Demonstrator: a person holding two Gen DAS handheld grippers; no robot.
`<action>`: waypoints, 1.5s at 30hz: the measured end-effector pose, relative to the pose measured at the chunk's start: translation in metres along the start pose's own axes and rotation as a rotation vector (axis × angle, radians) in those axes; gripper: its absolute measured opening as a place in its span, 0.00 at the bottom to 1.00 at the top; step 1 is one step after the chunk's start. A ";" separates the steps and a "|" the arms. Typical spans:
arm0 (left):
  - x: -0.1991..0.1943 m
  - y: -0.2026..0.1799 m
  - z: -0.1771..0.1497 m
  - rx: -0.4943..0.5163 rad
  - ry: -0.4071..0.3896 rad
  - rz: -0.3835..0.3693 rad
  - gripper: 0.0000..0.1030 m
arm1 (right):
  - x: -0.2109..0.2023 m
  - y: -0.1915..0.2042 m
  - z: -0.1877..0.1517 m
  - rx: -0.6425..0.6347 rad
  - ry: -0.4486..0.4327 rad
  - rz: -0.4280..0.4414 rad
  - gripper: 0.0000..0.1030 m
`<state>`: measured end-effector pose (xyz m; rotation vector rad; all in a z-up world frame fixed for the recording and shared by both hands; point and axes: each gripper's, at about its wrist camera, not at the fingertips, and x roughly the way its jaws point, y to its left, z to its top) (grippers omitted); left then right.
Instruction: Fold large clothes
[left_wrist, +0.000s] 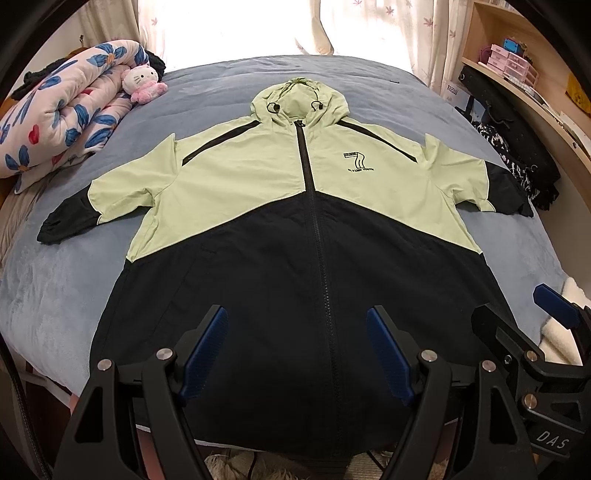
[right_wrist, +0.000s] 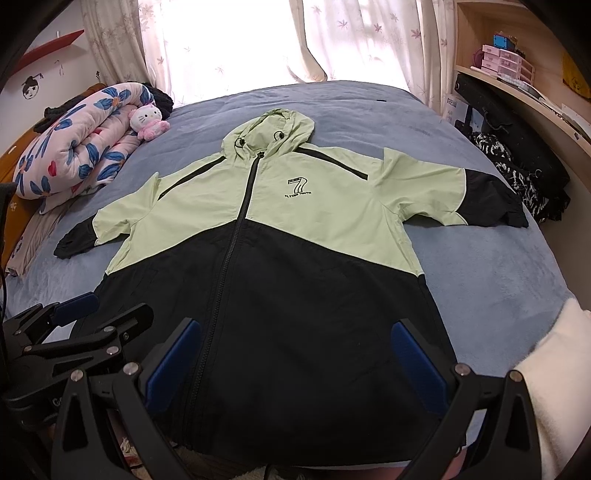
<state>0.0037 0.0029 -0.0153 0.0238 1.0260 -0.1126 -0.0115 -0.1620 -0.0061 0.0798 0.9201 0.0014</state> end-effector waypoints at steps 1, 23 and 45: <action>0.000 0.000 0.000 0.000 0.000 -0.002 0.74 | 0.000 0.000 0.000 0.000 0.000 0.000 1.00; -0.001 -0.004 0.005 0.011 -0.051 -0.014 0.74 | 0.008 -0.004 0.002 0.022 0.014 0.006 1.00; -0.005 -0.006 0.016 0.022 -0.044 0.021 0.74 | -0.001 -0.005 0.014 0.004 -0.045 -0.003 1.00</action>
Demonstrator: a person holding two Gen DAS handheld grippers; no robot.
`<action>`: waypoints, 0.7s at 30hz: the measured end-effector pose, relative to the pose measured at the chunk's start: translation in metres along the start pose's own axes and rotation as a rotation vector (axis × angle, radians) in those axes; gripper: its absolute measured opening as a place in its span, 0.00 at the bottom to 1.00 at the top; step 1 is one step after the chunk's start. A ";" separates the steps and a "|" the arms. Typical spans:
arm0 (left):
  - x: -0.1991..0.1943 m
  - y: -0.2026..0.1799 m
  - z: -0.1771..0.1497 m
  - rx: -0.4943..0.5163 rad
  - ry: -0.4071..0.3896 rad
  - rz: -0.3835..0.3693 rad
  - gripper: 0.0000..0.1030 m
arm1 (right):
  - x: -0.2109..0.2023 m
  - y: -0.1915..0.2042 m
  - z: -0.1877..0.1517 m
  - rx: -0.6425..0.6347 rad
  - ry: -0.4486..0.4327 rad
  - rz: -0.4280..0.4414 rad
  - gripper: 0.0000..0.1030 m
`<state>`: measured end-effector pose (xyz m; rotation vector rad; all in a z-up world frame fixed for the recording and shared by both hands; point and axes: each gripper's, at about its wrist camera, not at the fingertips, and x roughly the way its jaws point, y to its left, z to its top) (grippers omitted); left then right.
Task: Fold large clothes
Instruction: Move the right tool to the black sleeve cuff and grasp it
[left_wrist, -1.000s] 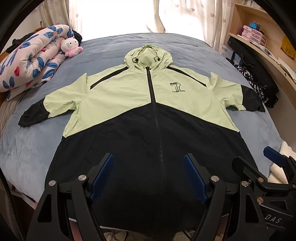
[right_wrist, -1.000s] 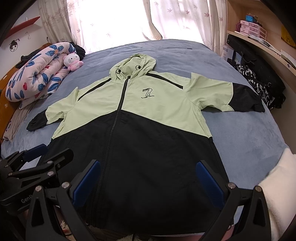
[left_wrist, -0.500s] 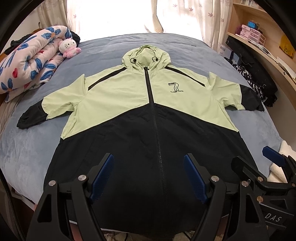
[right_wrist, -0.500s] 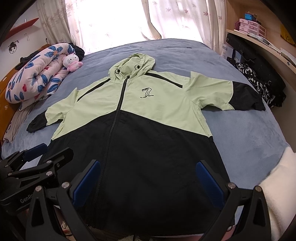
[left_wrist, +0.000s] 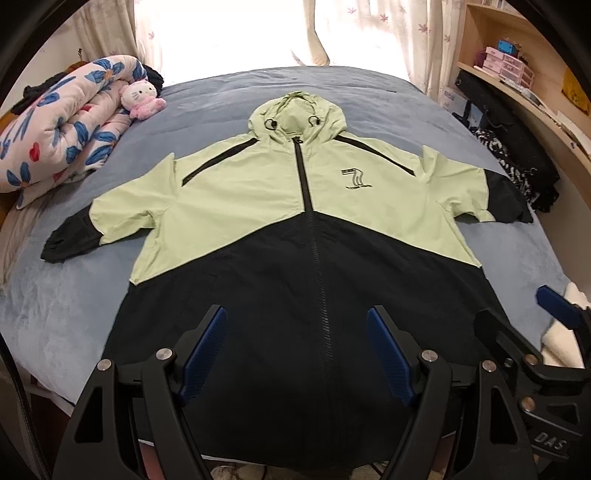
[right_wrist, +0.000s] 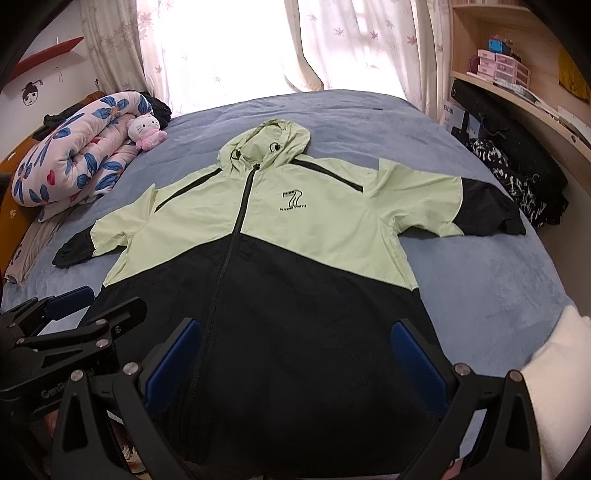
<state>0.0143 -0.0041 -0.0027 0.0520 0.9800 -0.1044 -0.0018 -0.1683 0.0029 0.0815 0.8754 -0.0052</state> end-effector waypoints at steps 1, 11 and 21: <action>0.000 0.001 0.001 -0.004 0.002 -0.001 0.74 | -0.001 0.000 0.001 -0.003 -0.007 -0.002 1.00; -0.020 -0.004 0.027 0.009 -0.051 -0.032 0.75 | -0.029 -0.002 0.034 -0.040 -0.120 -0.039 1.00; -0.057 -0.021 0.087 0.056 -0.184 -0.029 0.77 | -0.093 -0.025 0.104 -0.076 -0.353 -0.193 1.00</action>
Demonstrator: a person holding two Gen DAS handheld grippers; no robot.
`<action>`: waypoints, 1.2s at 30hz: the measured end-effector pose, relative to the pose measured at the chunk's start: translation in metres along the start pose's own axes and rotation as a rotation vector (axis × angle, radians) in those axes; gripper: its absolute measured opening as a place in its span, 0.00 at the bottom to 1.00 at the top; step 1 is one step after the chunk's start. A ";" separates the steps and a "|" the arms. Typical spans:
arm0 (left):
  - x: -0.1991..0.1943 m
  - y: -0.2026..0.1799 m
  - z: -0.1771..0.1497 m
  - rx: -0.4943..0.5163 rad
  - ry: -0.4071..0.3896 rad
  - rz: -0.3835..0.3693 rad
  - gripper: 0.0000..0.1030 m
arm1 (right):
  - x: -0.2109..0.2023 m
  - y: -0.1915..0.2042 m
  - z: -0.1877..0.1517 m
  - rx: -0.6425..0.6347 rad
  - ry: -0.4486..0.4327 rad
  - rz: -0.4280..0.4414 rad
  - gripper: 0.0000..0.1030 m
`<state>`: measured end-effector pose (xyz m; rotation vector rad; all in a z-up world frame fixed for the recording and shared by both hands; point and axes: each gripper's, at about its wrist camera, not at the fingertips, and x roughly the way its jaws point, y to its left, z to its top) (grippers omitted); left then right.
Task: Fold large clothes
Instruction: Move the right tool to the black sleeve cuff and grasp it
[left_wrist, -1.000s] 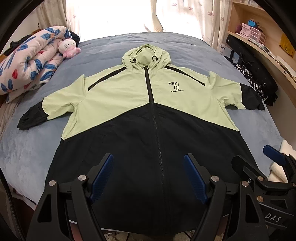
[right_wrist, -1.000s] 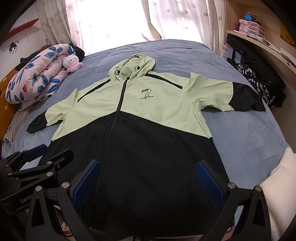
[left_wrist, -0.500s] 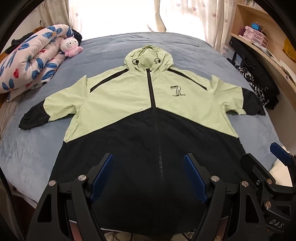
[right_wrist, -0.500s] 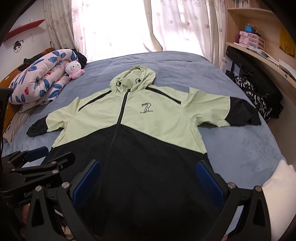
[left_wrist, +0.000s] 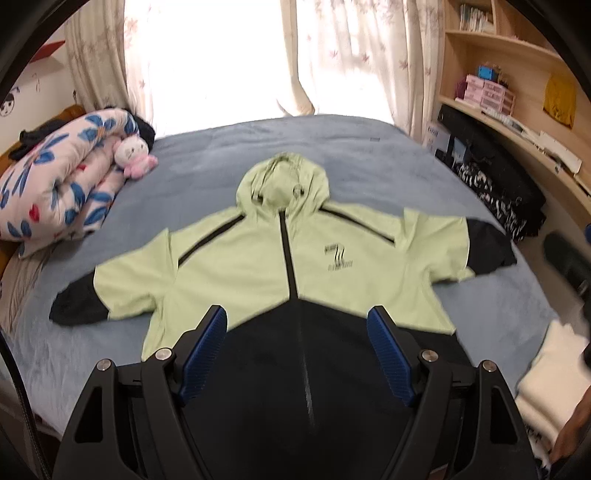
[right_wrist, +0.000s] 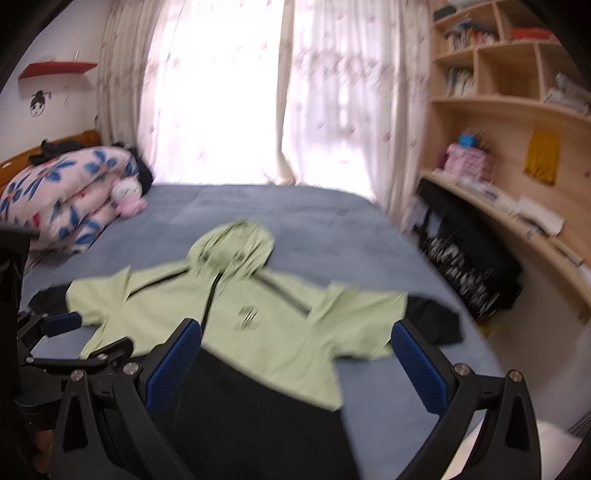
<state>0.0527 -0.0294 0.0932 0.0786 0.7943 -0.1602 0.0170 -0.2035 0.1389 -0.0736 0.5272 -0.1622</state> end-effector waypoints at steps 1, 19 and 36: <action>-0.002 -0.001 0.007 0.001 -0.012 -0.004 0.83 | 0.000 -0.009 0.009 0.009 -0.005 -0.025 1.00; 0.041 -0.096 0.145 0.126 -0.181 -0.014 0.94 | 0.117 -0.187 0.081 0.232 0.135 -0.093 1.00; 0.281 -0.214 0.114 0.127 0.026 -0.040 0.94 | 0.307 -0.401 -0.098 0.701 0.612 -0.109 0.92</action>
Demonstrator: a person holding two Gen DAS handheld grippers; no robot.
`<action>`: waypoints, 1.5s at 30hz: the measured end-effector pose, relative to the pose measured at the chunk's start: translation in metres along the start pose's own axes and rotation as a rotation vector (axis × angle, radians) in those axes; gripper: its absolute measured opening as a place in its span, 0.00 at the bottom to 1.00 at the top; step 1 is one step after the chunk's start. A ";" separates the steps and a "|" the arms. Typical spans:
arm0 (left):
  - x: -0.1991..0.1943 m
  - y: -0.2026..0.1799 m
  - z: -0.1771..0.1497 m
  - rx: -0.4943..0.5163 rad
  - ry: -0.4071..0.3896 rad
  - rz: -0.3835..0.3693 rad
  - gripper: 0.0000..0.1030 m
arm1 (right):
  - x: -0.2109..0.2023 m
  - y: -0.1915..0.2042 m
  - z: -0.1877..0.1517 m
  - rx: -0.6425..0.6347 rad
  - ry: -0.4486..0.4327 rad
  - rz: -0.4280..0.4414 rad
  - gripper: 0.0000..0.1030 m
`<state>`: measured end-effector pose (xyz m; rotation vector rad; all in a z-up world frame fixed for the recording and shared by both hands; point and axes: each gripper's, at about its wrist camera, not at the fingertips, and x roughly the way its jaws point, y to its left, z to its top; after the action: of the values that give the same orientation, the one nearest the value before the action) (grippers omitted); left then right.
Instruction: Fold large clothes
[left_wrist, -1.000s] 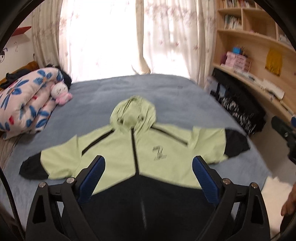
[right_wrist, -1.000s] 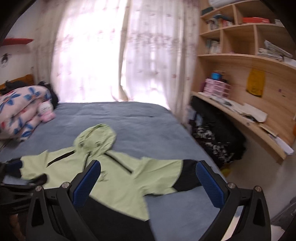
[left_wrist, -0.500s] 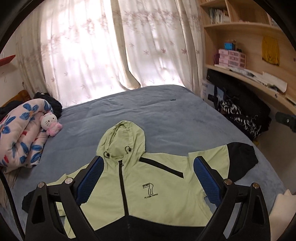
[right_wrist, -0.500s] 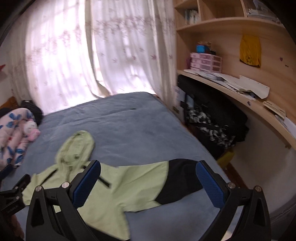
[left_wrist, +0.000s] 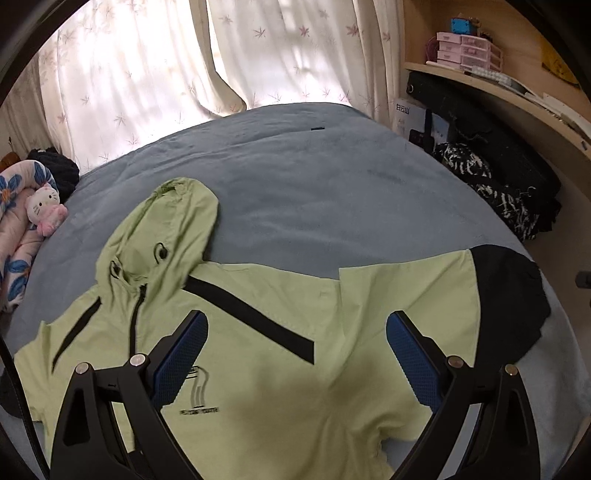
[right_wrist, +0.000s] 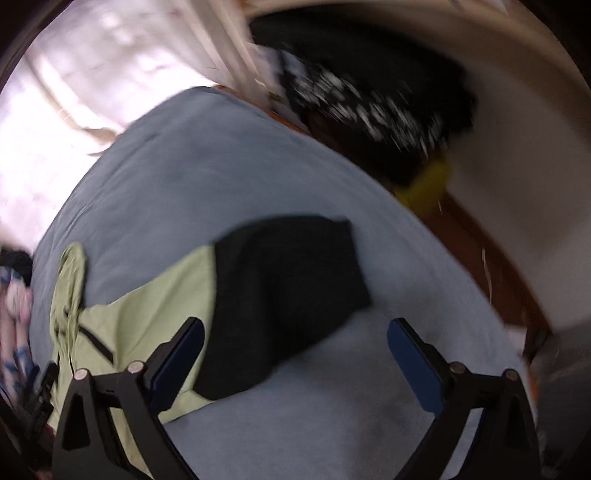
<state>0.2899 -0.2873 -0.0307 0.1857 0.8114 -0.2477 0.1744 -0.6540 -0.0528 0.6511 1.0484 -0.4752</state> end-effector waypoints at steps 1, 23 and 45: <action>0.006 -0.003 -0.002 0.000 -0.003 0.008 0.94 | 0.010 -0.012 0.002 0.048 0.019 0.020 0.89; 0.044 0.006 -0.037 -0.050 0.079 -0.015 0.94 | 0.061 0.014 -0.009 -0.016 0.015 -0.141 0.19; -0.062 0.223 -0.091 -0.154 0.082 -0.004 0.94 | -0.021 0.350 -0.247 -0.607 0.093 0.307 0.49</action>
<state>0.2506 -0.0417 -0.0309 0.0496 0.9085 -0.1807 0.2332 -0.2301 -0.0264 0.2810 1.0859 0.1472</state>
